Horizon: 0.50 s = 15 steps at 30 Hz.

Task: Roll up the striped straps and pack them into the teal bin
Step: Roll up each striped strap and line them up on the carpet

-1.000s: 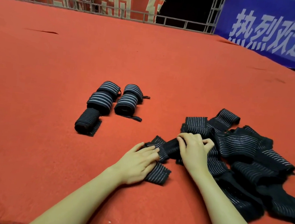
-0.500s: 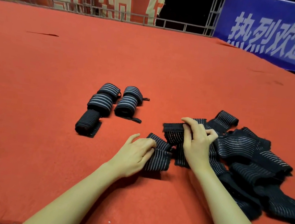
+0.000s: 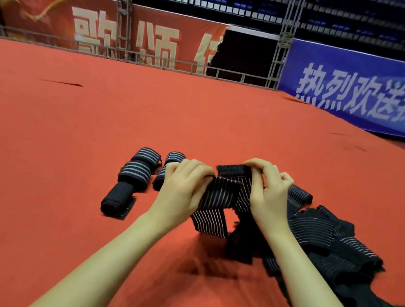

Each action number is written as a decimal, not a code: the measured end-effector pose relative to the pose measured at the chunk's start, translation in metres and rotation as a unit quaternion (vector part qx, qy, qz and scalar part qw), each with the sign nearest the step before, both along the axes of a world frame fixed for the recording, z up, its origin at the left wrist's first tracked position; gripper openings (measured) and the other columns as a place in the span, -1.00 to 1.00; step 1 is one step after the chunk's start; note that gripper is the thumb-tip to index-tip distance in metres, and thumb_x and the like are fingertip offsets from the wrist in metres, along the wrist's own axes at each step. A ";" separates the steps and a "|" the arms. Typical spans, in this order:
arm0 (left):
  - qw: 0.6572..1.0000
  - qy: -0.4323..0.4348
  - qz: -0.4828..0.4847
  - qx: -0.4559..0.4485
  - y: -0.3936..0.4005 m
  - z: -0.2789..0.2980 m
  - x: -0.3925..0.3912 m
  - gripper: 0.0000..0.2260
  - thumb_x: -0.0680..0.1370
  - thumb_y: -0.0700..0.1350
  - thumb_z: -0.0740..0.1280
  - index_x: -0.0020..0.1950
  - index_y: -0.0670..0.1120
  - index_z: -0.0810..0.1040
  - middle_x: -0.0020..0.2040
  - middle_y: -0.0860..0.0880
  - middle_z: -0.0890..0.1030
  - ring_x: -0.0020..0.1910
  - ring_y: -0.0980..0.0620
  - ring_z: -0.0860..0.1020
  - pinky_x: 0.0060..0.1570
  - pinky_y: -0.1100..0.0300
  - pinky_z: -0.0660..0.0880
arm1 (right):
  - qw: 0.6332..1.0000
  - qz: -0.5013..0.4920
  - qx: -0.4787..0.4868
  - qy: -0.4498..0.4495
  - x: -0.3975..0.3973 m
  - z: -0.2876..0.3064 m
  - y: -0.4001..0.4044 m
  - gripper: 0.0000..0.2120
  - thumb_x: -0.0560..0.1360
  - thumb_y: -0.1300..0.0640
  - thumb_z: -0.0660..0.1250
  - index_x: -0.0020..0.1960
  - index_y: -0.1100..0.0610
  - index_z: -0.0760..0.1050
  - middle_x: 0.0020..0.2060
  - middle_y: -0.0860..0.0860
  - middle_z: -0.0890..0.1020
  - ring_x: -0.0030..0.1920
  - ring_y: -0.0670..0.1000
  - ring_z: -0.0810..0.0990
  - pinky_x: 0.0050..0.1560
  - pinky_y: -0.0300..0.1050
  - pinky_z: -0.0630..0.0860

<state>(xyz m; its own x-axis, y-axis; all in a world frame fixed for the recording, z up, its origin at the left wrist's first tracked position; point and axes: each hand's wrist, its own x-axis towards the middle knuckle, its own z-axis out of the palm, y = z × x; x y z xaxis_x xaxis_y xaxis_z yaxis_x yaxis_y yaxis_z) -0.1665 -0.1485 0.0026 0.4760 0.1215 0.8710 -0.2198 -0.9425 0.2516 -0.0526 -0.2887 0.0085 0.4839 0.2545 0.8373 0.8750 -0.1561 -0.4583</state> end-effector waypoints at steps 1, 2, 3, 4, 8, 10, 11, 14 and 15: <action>1.000 0.004 -0.012 -0.017 -0.003 -0.006 0.002 -0.90 0.56 -0.12 0.19 0.03 0.04 0.44 -0.08 0.08 0.56 -0.07 0.09 0.48 -0.03 0.13 0.21 | 1.000 0.005 0.001 0.007 -0.002 0.003 0.000 -0.77 0.53 0.27 0.18 -0.01 0.01 0.54 -0.13 -0.26 0.54 -0.08 -0.33 0.43 0.06 -0.11 0.13; 0.999 -0.005 -0.022 -0.036 -0.005 -0.005 0.003 -0.89 0.56 -0.12 0.19 0.04 0.05 0.44 -0.08 0.11 0.56 -0.09 0.12 0.48 -0.02 0.12 0.22 | 1.000 0.010 0.003 0.013 -0.004 0.006 0.000 -0.77 0.53 0.27 0.18 -0.01 -0.02 0.52 -0.12 -0.28 0.53 -0.06 -0.37 0.42 0.07 -0.10 0.14; 0.998 -0.007 -0.034 -0.061 -0.006 0.002 0.003 -0.89 0.57 -0.11 0.19 0.04 0.07 0.44 -0.08 0.14 0.55 -0.10 0.15 0.48 -0.02 0.12 0.22 | 1.000 0.014 0.005 0.020 -0.004 0.009 0.000 -0.76 0.53 0.26 0.17 -0.01 -0.04 0.51 -0.12 -0.27 0.54 -0.04 -0.39 0.41 0.08 -0.08 0.15; 0.997 -0.006 -0.036 -0.062 -0.006 0.005 0.004 -0.88 0.57 -0.11 0.18 0.05 0.08 0.43 -0.08 0.15 0.54 -0.11 0.16 0.48 -0.02 0.13 0.22 | 0.999 0.019 0.008 0.026 -0.005 0.012 -0.001 -0.75 0.53 0.26 0.17 -0.01 -0.05 0.51 -0.12 -0.26 0.55 -0.03 -0.41 0.40 0.08 -0.07 0.16; 0.999 -0.004 0.008 -0.031 -0.006 0.001 0.009 -0.89 0.57 -0.11 0.17 0.06 0.07 0.41 -0.12 0.06 0.59 -0.13 0.10 0.50 -0.05 0.18 0.19 | 0.999 0.041 0.013 0.026 -0.009 0.017 -0.005 -0.72 0.51 0.33 0.14 -0.04 -0.02 0.49 -0.14 -0.26 0.55 -0.02 -0.43 0.38 0.03 -0.11 0.16; 0.999 -0.008 0.021 -0.036 -0.002 -0.003 0.008 -0.89 0.57 -0.11 0.18 0.06 0.06 0.41 -0.15 0.04 0.60 -0.16 0.10 0.50 -0.05 0.20 0.18 | 0.999 0.037 0.008 0.018 -0.010 0.015 -0.004 -0.70 0.49 0.33 0.13 -0.06 -0.04 0.48 -0.15 -0.27 0.54 -0.04 -0.39 0.42 0.03 -0.13 0.14; 0.999 -0.013 0.028 -0.032 0.000 -0.004 0.006 -0.89 0.57 -0.11 0.19 0.06 0.07 0.41 -0.16 0.04 0.60 -0.18 0.09 0.50 -0.05 0.18 0.18 | 0.999 0.033 0.007 0.018 -0.009 0.014 -0.003 -0.70 0.49 0.32 0.12 -0.06 -0.05 0.47 -0.15 -0.27 0.54 -0.04 -0.38 0.42 0.03 -0.13 0.14; 0.997 -0.027 0.065 0.024 -0.006 0.000 0.007 -0.90 0.56 -0.10 0.20 0.05 0.06 0.42 -0.15 0.06 0.60 -0.12 0.04 0.52 -0.04 0.08 0.20 | 0.999 0.023 0.001 0.022 -0.007 0.011 -0.001 -0.70 0.50 0.32 0.11 -0.06 -0.06 0.45 -0.15 -0.27 0.53 -0.04 -0.37 0.42 0.07 -0.13 0.13; 0.994 -0.029 0.091 0.044 -0.009 0.000 0.008 -0.90 0.56 -0.10 0.21 0.05 0.06 0.43 -0.11 0.06 0.60 -0.05 0.02 0.51 -0.03 0.06 0.20 | 1.000 0.022 -0.005 0.018 -0.006 0.009 -0.001 -0.69 0.49 0.32 0.11 -0.06 -0.06 0.45 -0.15 -0.26 0.53 -0.03 -0.35 0.42 0.10 -0.15 0.13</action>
